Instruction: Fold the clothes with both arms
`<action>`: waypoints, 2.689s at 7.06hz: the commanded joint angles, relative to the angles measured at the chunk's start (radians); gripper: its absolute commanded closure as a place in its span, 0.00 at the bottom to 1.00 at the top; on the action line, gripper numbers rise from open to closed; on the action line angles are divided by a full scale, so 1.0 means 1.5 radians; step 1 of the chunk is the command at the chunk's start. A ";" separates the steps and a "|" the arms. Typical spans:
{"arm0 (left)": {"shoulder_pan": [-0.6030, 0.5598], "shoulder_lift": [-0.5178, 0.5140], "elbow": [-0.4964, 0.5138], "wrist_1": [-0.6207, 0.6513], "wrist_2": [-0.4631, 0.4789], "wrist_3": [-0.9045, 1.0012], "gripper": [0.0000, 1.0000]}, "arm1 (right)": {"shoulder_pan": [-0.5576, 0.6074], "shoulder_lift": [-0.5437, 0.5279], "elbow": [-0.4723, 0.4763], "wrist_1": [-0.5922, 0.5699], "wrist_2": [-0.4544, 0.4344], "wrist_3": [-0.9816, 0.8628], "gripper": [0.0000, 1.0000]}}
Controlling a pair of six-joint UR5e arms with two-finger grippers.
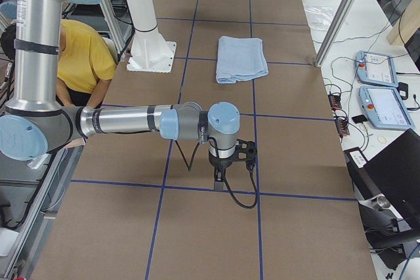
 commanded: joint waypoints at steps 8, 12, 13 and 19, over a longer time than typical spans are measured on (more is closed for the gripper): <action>-0.081 0.033 -0.016 -0.013 0.007 0.043 0.00 | -0.001 -0.002 -0.001 -0.001 0.001 0.004 0.00; -0.081 0.036 -0.016 -0.013 0.008 0.042 0.00 | -0.001 -0.002 -0.003 -0.001 0.000 0.005 0.00; -0.081 0.037 -0.014 -0.013 0.008 0.042 0.00 | -0.001 -0.002 -0.003 -0.001 0.000 0.005 0.00; -0.081 0.048 -0.005 -0.010 0.009 0.042 0.00 | -0.001 -0.002 -0.003 -0.002 0.001 0.008 0.00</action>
